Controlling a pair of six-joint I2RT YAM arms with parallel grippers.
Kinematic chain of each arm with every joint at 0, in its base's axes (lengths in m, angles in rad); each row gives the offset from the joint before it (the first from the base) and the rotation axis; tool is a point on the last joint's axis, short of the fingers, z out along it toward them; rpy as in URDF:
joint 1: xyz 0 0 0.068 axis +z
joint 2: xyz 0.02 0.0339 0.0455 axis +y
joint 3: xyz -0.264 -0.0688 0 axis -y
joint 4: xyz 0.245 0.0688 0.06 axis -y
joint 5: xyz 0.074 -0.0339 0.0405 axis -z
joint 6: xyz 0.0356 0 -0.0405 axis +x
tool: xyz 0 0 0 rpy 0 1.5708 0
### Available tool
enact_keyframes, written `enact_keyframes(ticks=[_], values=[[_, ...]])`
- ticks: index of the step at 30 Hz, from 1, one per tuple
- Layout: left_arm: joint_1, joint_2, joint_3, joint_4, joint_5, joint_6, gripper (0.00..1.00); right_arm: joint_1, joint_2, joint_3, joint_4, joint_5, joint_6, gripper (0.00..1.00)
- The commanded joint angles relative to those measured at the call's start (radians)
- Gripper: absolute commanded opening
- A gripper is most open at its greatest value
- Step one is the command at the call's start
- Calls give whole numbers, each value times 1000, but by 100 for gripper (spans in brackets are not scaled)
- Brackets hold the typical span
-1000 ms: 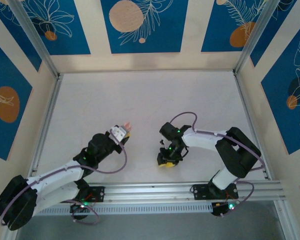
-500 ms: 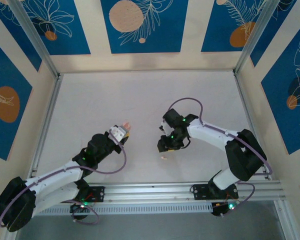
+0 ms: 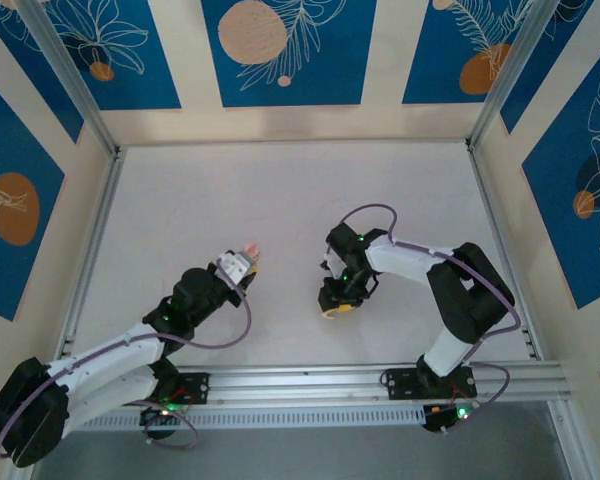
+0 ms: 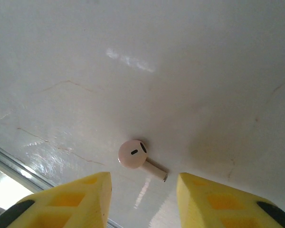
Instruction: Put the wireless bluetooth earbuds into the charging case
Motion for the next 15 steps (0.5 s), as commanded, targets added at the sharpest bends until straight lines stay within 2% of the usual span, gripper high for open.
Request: enact_keyframes(ticks=[1, 8, 15], values=[[-11, -16, 1, -11, -17, 5, 10, 15, 17, -25, 6, -50, -2, 40], [-10, -8, 2, -5, -15, 6, 11, 45, 39, -50, 8, -72, 14, 37], [-11, -10, 0, -4, -13, 4, 11, 80, -24, -26, 19, -108, 56, 35]])
